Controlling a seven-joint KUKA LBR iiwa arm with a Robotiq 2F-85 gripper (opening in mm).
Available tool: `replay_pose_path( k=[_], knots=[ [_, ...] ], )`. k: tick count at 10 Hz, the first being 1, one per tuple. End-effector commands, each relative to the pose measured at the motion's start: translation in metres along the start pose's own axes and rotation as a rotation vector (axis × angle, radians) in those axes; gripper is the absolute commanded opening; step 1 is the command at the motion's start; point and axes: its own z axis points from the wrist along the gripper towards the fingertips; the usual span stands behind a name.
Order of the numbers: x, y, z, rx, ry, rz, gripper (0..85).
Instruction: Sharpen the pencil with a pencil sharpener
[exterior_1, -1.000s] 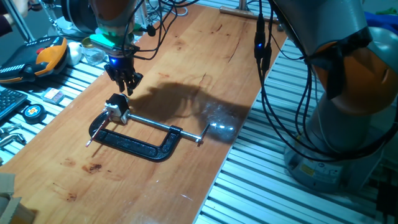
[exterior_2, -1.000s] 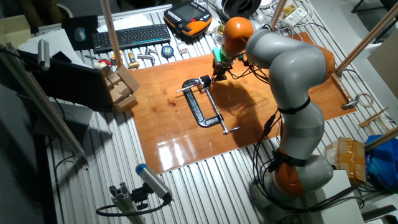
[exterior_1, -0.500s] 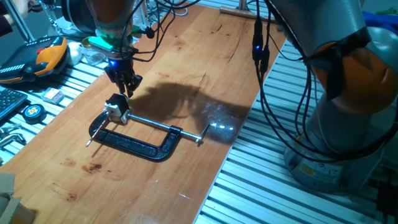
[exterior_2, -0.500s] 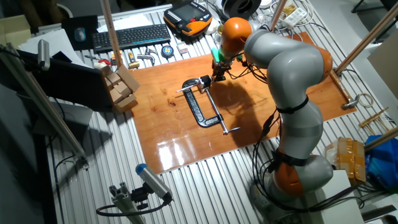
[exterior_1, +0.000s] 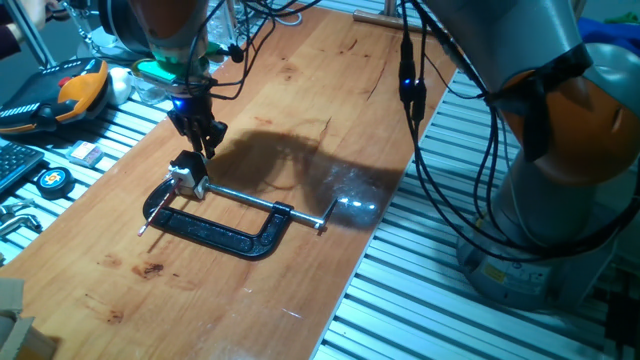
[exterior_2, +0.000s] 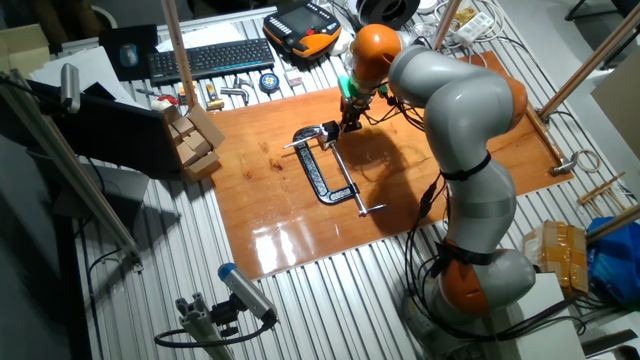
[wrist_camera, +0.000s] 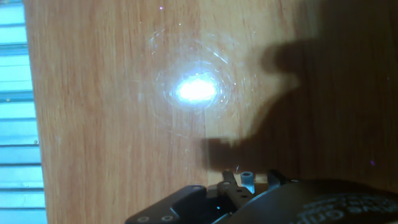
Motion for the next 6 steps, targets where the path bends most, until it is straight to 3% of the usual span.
replay_pose_path(
  k=[1,4,6],
  knots=[
    [-0.0005,-0.0003,0.0015,0.003,-0.002,0.003,34.0],
    [-0.0004,-0.0001,0.0070,0.028,0.011,0.006,34.0],
    [-0.0003,0.0002,0.0085,0.025,0.016,0.009,34.0]
  ],
)
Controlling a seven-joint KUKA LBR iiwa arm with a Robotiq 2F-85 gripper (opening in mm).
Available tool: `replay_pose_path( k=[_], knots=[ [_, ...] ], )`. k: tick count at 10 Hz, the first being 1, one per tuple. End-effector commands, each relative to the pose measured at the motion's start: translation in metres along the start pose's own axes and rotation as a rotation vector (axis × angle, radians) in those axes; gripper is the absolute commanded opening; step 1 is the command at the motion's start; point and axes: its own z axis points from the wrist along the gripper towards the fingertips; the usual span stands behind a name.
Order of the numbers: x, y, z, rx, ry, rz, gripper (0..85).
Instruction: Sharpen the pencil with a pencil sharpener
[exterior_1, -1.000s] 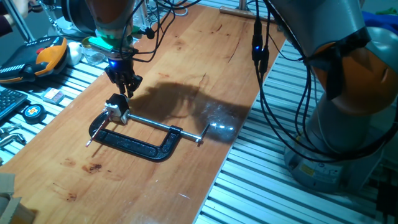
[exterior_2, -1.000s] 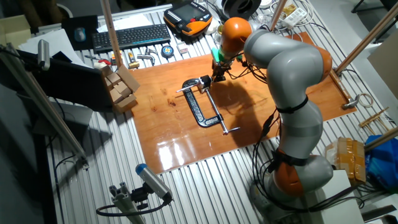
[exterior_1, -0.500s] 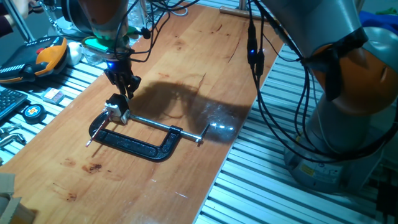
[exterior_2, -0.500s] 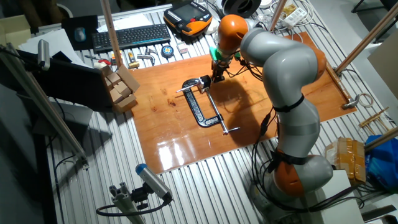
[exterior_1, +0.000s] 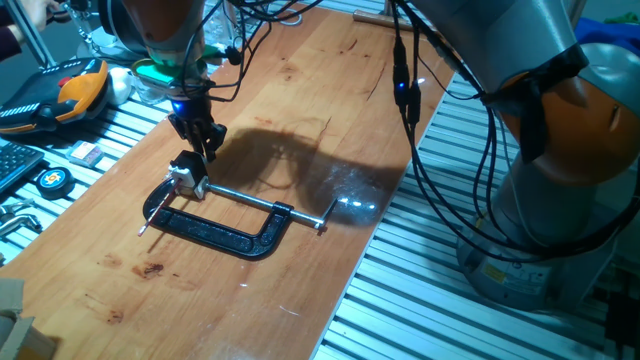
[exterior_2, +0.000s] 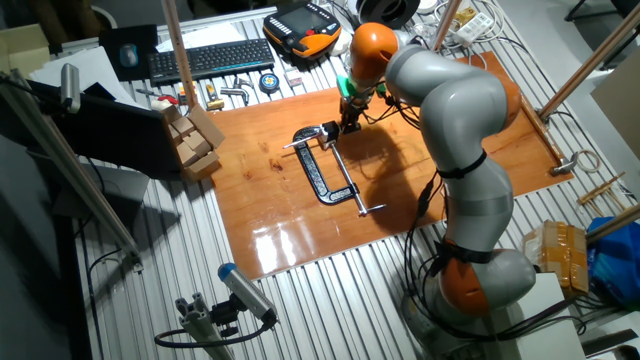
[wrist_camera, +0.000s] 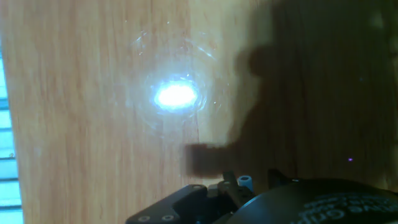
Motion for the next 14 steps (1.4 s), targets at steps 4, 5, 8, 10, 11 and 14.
replay_pose_path(
  k=[4,5,8,10,11,14],
  knots=[
    [0.001,0.000,0.007,-0.011,0.014,0.000,34.0],
    [0.001,0.000,0.008,-0.013,0.014,0.002,34.0],
    [0.001,0.000,0.009,-0.013,0.014,0.003,34.0],
    [0.002,0.001,0.011,-0.013,0.018,0.005,34.0],
    [0.002,0.001,0.011,-0.015,0.020,0.006,34.0],
    [0.003,0.000,0.012,-0.022,0.016,0.008,34.0]
  ],
)
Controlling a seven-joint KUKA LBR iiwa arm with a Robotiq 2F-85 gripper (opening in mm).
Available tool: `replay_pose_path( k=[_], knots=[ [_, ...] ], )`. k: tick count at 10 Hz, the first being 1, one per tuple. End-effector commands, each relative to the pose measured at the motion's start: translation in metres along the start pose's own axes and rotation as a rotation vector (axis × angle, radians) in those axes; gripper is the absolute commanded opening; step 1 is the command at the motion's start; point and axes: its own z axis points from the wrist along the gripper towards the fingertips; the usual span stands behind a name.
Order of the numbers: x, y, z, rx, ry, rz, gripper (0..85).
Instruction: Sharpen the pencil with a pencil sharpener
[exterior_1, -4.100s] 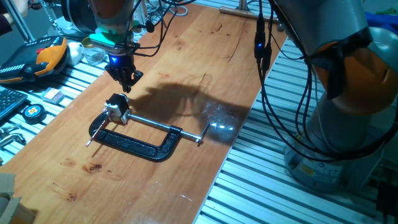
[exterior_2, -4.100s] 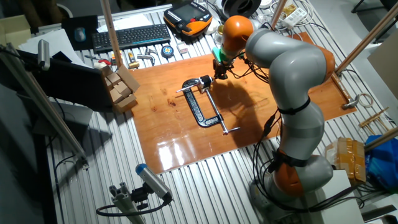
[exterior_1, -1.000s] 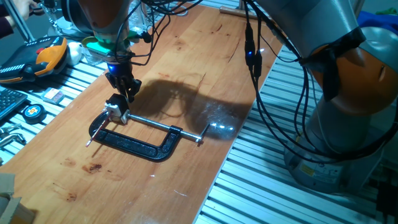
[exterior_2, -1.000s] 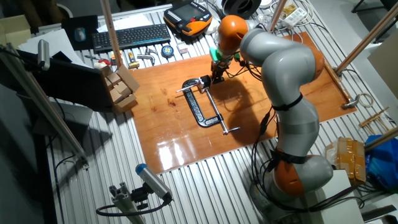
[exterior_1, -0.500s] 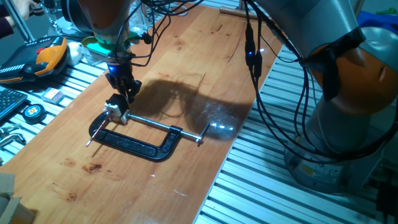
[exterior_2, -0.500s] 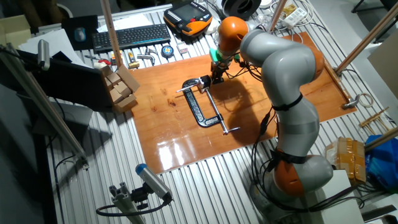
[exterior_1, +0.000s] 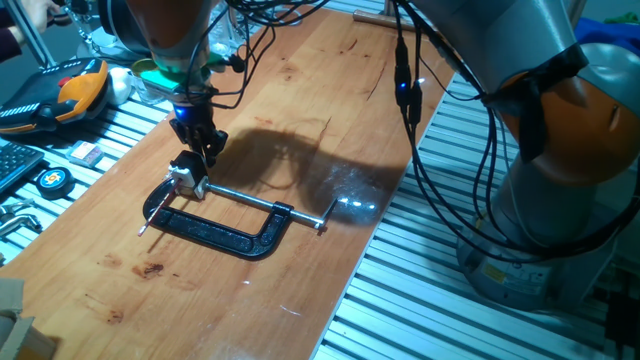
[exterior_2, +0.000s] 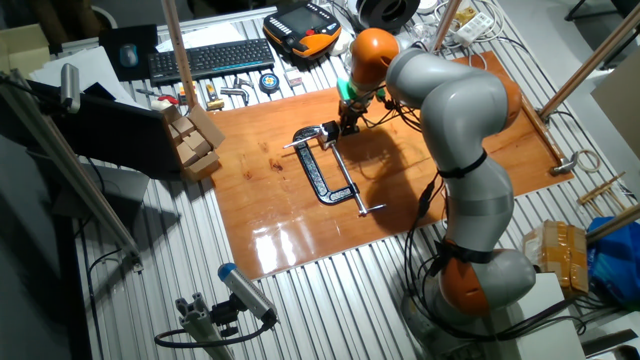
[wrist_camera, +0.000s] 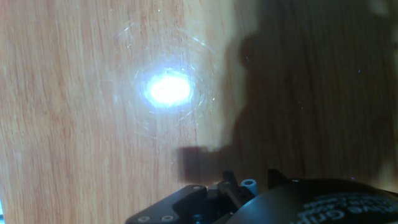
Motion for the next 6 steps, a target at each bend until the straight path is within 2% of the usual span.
replay_pose_path(
  k=[1,5,6],
  knots=[
    [-0.0002,-0.0002,0.0002,-0.004,-0.001,0.001,17.0],
    [0.0001,-0.0004,0.0002,0.000,-0.019,0.002,17.0],
    [-0.0001,-0.0007,0.0001,0.004,-0.022,0.006,0.0]
  ],
)
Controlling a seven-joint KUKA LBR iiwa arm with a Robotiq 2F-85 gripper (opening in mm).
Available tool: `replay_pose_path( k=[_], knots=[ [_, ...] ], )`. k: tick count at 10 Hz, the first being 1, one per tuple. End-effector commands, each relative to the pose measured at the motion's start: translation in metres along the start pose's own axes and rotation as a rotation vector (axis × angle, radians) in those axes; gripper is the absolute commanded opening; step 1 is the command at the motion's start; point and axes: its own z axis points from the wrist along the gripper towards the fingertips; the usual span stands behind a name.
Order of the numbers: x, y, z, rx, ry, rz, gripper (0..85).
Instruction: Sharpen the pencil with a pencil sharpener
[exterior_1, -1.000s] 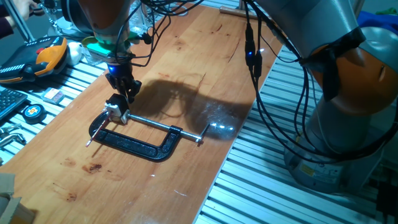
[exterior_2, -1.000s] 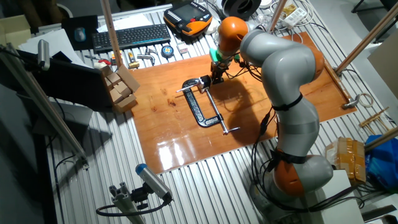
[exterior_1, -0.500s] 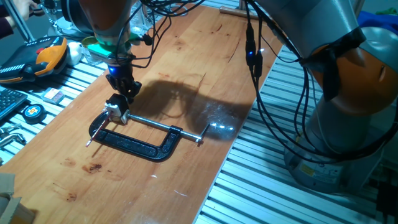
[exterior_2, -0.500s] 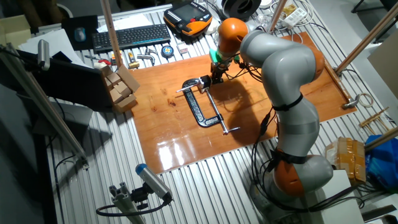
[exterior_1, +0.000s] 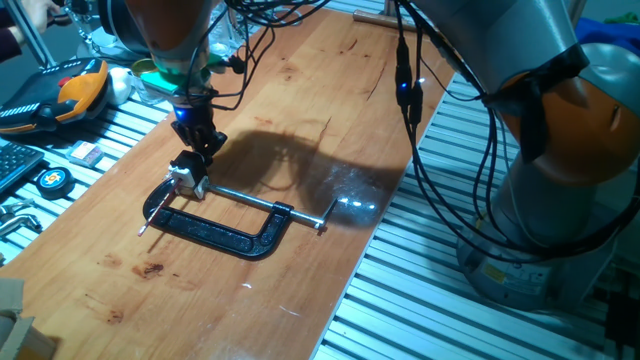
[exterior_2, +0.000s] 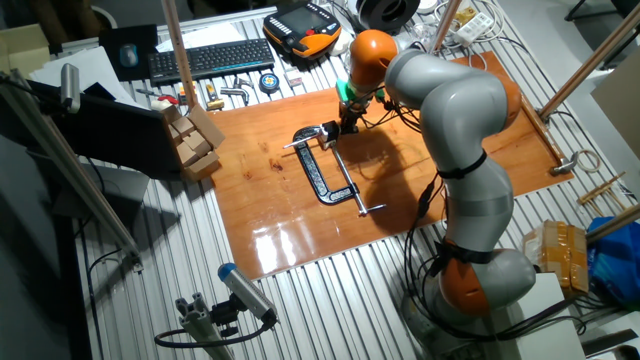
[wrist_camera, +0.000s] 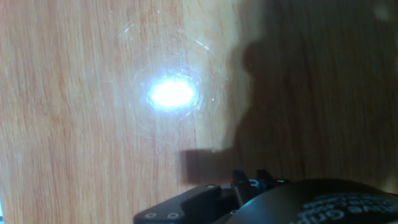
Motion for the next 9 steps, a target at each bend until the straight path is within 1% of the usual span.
replay_pose_path(
  k=[1,4,7,9],
  knots=[
    [-0.0001,-0.0001,0.0001,0.002,-0.002,-0.001,0.0],
    [-0.0006,-0.0009,0.0006,0.017,-0.006,-0.007,0.0],
    [-0.0021,-0.0045,0.0033,0.013,-0.003,-0.015,0.0],
    [-0.0020,-0.0054,0.0014,0.019,-0.005,-0.018,0.0]
  ],
)
